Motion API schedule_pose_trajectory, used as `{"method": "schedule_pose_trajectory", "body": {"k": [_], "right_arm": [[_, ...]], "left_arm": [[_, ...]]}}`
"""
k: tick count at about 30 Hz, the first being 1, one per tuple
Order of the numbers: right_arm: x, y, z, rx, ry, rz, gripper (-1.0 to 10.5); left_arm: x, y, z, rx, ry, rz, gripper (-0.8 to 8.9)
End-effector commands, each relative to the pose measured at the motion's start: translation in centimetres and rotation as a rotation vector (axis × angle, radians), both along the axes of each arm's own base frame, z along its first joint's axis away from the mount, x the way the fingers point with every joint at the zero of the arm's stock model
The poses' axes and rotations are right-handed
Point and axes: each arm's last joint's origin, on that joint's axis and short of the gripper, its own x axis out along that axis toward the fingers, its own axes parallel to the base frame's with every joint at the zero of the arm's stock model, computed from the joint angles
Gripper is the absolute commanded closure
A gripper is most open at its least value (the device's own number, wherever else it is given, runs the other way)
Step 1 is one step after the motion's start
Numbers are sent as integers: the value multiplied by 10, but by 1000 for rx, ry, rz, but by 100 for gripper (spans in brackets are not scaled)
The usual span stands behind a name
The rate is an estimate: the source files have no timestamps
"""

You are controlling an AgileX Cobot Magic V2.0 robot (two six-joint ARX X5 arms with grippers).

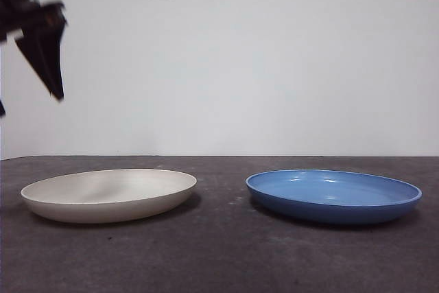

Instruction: Pick up the white plate, put it on the blue plate, put it on desk

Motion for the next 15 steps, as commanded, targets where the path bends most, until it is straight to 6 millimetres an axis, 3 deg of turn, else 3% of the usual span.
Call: {"method": "schedule_pose_trajectory", "body": {"k": [1, 15], "right_arm": [[1, 0, 5, 11, -15, -4, 532], [1, 0, 5, 11, -15, -5, 532]], "left_arm": [[15, -4, -10, 6, 5, -16, 382], [51, -9, -65, 23, 97, -14, 393]]}}
